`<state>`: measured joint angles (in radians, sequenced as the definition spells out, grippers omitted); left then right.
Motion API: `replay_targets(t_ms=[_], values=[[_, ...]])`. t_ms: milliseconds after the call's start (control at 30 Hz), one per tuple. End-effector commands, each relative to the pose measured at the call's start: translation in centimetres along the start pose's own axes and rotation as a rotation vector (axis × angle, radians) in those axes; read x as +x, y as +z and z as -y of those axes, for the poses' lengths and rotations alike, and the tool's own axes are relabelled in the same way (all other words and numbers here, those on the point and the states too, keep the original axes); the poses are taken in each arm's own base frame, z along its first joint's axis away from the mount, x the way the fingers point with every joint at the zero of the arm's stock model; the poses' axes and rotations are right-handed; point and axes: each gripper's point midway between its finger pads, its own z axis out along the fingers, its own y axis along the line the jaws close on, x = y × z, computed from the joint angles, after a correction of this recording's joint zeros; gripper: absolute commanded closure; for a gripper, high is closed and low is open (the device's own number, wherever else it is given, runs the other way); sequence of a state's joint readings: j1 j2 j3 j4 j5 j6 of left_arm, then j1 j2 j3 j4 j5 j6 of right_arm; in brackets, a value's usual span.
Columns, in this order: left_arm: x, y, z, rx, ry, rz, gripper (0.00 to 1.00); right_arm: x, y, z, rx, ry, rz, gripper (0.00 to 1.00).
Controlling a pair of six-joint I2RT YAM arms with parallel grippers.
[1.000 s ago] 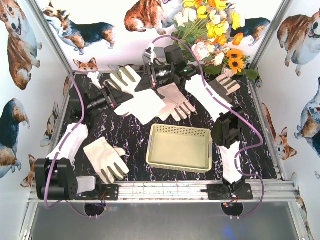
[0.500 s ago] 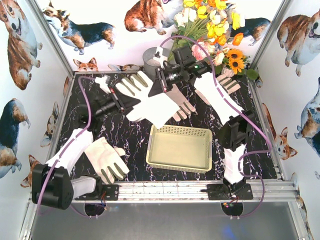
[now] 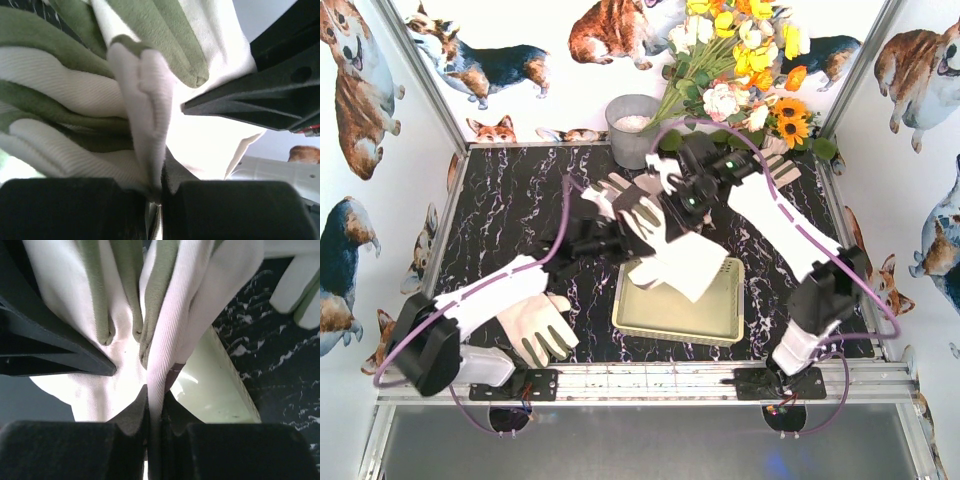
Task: Put the gloves into the storage basket
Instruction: Place the glove in the bin.
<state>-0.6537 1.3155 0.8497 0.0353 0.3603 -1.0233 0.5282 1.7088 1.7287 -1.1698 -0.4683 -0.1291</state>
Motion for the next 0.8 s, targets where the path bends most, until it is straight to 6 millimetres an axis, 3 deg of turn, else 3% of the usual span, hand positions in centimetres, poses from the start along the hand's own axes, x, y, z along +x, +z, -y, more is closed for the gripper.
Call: replay_targets(t_ms=[0, 200, 367, 467, 767], values=[[4.5, 1.3, 0.6, -0.034, 0.021, -0.176, 1.0, -1.2, -0.5, 1.1, 0.079, -0.185, 0.149, 1.0], [9.1, 3.3, 0.4, -0.035, 0.005, -0.323, 0.98, 1.4, 1.7, 1.6, 0.059, -0.288, 0.192, 1.0], [11.1, 4.6, 0.8, -0.023, -0.003, -0.41, 0.83, 3.8, 3.4, 1.5, 0.007, -0.375, 0.162, 1.0], [11.1, 3.9, 0.8, -0.044, -0.004, -0.412, 0.71, 4.9, 4.3, 1.8, -0.017, -0.41, 0.127, 1.0], [10.1, -1.1, 0.1, -0.144, 0.02, -0.324, 0.36, 6.6, 6.3, 1.2, -0.103, -0.48, 0.077, 1.0]])
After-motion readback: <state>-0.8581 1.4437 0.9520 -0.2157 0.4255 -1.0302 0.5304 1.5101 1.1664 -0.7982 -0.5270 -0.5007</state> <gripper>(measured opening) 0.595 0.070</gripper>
